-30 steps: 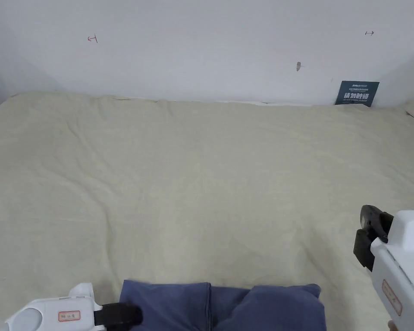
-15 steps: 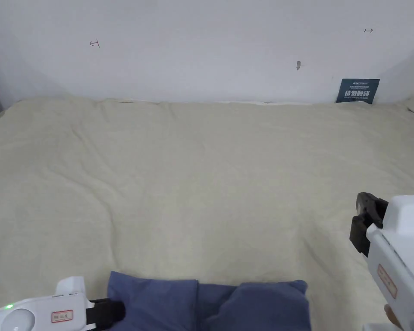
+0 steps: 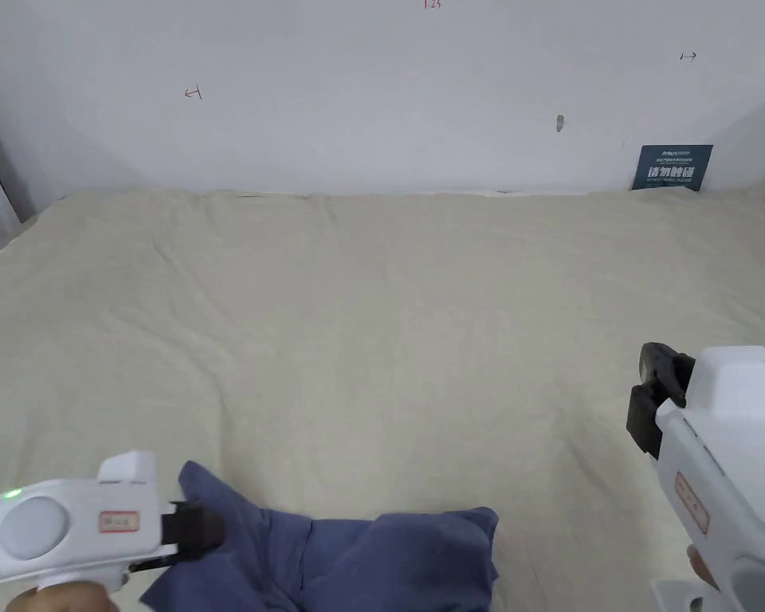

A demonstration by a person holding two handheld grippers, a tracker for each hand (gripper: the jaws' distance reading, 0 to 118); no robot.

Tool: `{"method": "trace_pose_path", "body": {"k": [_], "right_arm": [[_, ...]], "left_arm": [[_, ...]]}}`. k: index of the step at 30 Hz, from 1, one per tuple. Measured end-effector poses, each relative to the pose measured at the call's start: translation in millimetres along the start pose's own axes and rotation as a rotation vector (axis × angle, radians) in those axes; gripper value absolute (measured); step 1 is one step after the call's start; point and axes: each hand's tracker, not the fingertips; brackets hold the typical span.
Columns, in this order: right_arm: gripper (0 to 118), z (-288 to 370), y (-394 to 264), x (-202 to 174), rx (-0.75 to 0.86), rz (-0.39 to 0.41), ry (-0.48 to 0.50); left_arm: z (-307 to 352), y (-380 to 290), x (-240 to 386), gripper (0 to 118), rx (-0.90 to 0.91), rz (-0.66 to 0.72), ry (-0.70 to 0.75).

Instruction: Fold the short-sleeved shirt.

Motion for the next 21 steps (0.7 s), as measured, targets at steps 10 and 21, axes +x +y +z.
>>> {"method": "trace_pose_path", "body": {"k": [10, 21], "right_arm": [[2, 13, -4, 25, 0.01, -0.025, -0.045], [2, 23, -13, 49, -0.018, -0.021, -0.106]], "left_arm": [[-96, -14, 136, 9, -0.218, -0.201, -0.164], [-171, -53, 184, 73, -0.284, -0.193, -0.132]]}}
